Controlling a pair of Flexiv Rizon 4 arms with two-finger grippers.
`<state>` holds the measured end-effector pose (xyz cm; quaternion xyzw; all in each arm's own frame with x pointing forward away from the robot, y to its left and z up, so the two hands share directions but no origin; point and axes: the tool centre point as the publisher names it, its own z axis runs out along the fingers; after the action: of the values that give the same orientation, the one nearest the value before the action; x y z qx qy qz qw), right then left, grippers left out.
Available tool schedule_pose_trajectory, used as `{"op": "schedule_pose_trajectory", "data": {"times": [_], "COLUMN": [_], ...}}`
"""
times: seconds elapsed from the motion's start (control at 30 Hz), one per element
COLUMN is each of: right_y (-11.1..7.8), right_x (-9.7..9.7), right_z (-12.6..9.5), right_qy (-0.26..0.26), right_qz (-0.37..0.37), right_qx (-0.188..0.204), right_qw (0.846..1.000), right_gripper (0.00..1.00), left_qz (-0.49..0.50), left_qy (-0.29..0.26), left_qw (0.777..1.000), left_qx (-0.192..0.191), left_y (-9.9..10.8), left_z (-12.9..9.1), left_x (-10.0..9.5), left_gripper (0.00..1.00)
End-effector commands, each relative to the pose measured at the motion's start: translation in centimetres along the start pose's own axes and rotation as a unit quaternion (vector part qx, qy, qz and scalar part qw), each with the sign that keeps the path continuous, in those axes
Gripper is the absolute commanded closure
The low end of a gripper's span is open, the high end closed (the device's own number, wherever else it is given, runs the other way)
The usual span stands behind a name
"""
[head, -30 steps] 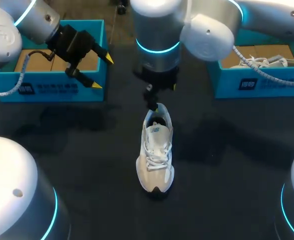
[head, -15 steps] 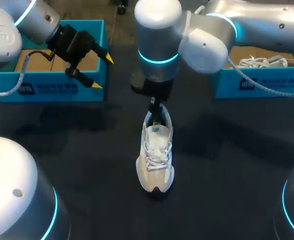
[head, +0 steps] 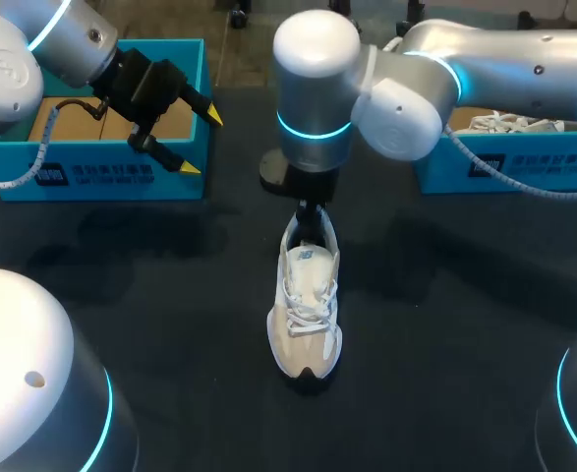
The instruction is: Take the shoe out of the shoebox, open the shoe tongue, remove and reinsert the insole, then place the shoe into the shoebox
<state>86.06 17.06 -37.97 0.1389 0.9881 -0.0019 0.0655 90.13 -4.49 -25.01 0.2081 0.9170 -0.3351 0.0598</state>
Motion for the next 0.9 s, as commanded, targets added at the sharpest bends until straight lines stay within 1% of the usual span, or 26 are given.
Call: {"op": "schedule_pose_trajectory", "data": {"times": [0.03, 0.2, 0.27, 0.33, 0.4, 0.63, 0.7, 0.9], "right_y": [0.1, 0.2, 0.2, 0.3, 0.4, 0.8, 1.0, 0.8], "right_x": [0.0, -0.2, -0.3, -0.5, -0.7, -1.8, -2.0, -3.0], "right_z": [0.2, -0.3, -0.7, -1.6, -2.6, -8.4, -10.1, -14.8], "right_qy": [-0.003, -0.008, -0.004, -0.002, -0.004, -0.012, -0.004, 0.003], "right_qz": [0.005, 0.026, 0.036, 0.042, 0.042, 0.028, 0.019, 0.008], "right_qx": [0.003, 0.004, -0.014, -0.027, -0.031, -0.029, -0.044, -0.064], "right_qw": [1.000, 1.000, 0.999, 0.999, 0.999, 0.999, 0.999, 0.998], "right_gripper": [1.00, 1.00, 1.00, 1.00, 1.00, 1.00, 1.00, 1.00], "left_qz": [0.000, 0.000, 0.000, 0.000, 0.000, 0.000, 0.000, 0.000], "left_qy": [0.001, 0.001, 0.001, 0.001, 0.001, 0.001, 0.001, 0.001], "left_qw": [1.000, 1.000, 1.000, 1.000, 1.000, 1.000, 1.000, 1.000], "left_qx": [-0.001, -0.001, -0.001, -0.001, -0.001, -0.001, -0.001, -0.001], "left_y": [0.0, 0.0, 0.0, 0.0, 0.0, 0.0, 0.0, 0.0], "left_z": [0.0, 0.0, 0.0, 0.0, 0.0, 0.0, 0.0, 0.0], "left_x": [0.0, 0.0, 0.0, 0.0, 0.0, 0.0, 0.0, 0.0], "left_gripper": [0.00, 0.00, 0.00, 0.00, 0.00, 0.00, 0.00, 0.00]}}
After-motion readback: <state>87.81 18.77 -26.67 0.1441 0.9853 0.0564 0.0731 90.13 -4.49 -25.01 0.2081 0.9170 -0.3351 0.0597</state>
